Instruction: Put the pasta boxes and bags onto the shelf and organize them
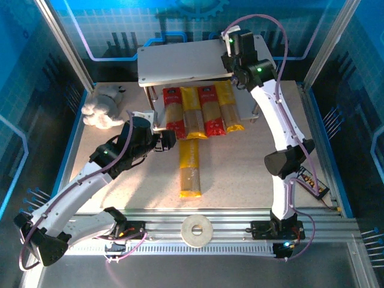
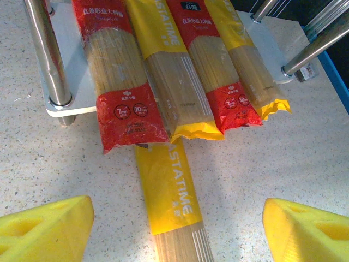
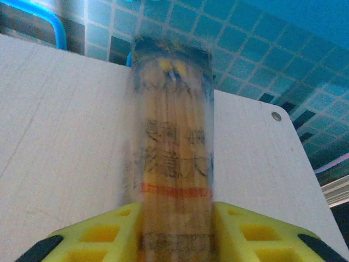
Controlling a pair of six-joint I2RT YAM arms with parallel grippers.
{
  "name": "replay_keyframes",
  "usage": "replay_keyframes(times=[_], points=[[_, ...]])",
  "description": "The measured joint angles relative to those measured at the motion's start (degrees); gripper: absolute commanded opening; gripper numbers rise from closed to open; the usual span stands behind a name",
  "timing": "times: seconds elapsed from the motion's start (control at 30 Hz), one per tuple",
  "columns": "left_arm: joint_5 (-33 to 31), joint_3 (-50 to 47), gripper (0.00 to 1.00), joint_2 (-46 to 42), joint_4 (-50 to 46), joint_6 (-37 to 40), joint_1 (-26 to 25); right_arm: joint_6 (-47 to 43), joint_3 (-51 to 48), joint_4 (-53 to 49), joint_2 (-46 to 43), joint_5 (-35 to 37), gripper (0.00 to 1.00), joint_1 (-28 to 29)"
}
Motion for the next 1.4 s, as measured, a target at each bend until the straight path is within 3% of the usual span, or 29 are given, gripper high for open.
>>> replay_keyframes(times=[0.13,0.17,0.2,0.23,0.33,0.57,0.87,1.13,1.4], points=[[0.0,0.0,0.83,0.0,0.0,0.0,0.0,1.0,1.4,0.2,0.4,0.2,0.55,0.0],[0.0,0.0,0.83,0.0,0.0,0.0,0.0,1.1,1.7,0.3,0.4,0.2,0.62,0.0],[0.0,0.0,0.83,0.0,0.0,0.0,0.0,1.3,1.9,0.4,0.4,0.3,0.81,0.0],[0.0,0.0,0.83,0.0,0.0,0.0,0.0,1.9,2.0,0.7,0.4,0.3,0.88,0.0],[0.7,-0.3,0.83,0.0,0.1,0.0,0.0,2.3,2.0,0.9,0.4,0.2,0.96,0.0],[4.6,-4.3,0.91,0.5,0.6,-0.4,-0.1,4.0,-1.5,3.4,-3.2,-2.0,1.0,0.0],[4.4,-9.6,0.89,3.9,2.2,-4.7,-7.9,5.3,-25.4,12.1,-27.5,-4.1,1.0,4.3],[2.5,-10.7,0.92,17.7,7.9,-11.6,-14.9,11.7,-51.1,15.9,-51.9,-7.4,1.0,8.5],[-0.8,-10.1,0.97,28.7,10.8,-14.9,-14.9,14.9,-59.0,15.8,-59.1,-10.0,1.0,10.6]])
